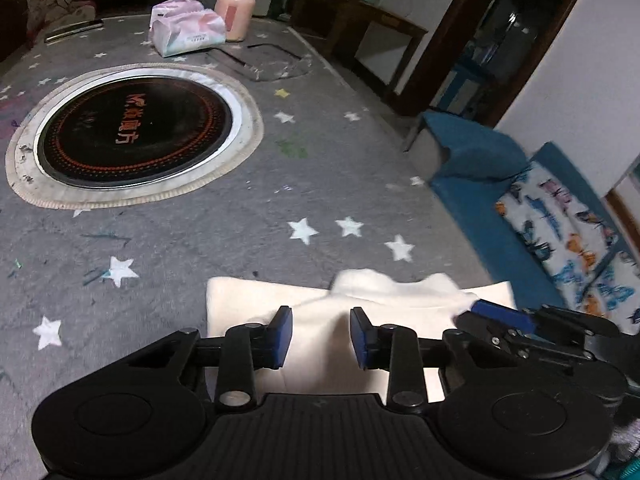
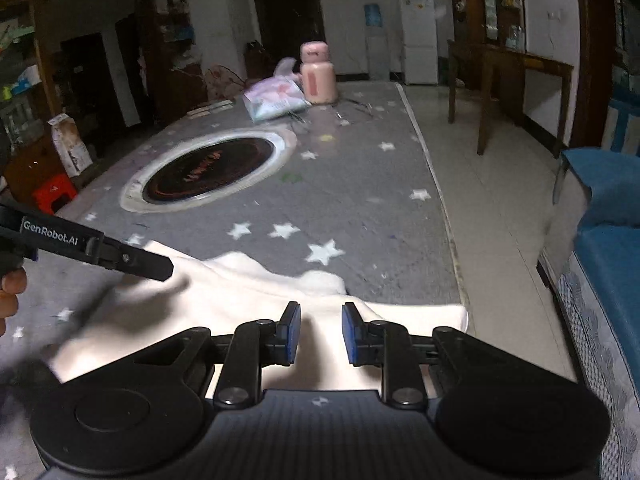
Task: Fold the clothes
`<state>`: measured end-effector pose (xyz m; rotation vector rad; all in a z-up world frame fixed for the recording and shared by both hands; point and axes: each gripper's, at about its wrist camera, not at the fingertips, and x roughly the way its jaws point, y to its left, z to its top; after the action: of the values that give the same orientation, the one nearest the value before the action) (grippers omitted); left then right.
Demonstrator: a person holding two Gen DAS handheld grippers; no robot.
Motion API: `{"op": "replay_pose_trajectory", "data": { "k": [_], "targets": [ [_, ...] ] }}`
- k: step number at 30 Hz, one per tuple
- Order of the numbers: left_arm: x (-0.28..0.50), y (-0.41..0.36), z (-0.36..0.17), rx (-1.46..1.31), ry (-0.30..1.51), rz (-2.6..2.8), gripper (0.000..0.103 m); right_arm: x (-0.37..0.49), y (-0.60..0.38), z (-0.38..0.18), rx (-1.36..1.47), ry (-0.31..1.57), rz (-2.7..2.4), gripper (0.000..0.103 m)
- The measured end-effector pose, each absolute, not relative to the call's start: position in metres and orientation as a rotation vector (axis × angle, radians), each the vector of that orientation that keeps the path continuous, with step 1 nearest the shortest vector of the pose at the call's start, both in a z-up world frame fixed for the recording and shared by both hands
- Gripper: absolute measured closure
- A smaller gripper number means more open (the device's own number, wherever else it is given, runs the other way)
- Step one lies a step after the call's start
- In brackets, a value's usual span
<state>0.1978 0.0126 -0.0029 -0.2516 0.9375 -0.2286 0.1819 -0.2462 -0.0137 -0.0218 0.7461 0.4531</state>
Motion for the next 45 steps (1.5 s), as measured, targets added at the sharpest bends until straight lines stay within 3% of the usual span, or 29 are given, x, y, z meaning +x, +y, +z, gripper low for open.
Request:
{"op": "replay_pose_trajectory", "data": {
  "k": [8, 21, 38, 40, 45],
  "targets": [
    [0.185, 0.014, 0.006, -0.240, 0.899, -0.242, 0.072, 0.163, -0.254, -0.003, -0.032, 0.717, 0.474, 0.082],
    [0.099, 0.012, 0.009, -0.192, 0.872, -0.353, 0.072, 0.066, -0.277, 0.005, -0.089, 0.691, 0.473, 0.082],
    [0.076, 0.022, -0.003, -0.213, 0.835, -0.310, 0.072, 0.066, -0.270, -0.012, -0.088, 0.673, 0.441, 0.080],
    [0.076, 0.022, -0.001, -0.221, 0.841, -0.306, 0.071, 0.065, -0.269, -0.012, -0.096, 0.671, 0.435, 0.078],
    [0.066, 0.020, 0.008, -0.219, 0.827, -0.298, 0.057, 0.056, -0.268, -0.004, -0.075, 0.645, 0.421, 0.056]
  ]
}}
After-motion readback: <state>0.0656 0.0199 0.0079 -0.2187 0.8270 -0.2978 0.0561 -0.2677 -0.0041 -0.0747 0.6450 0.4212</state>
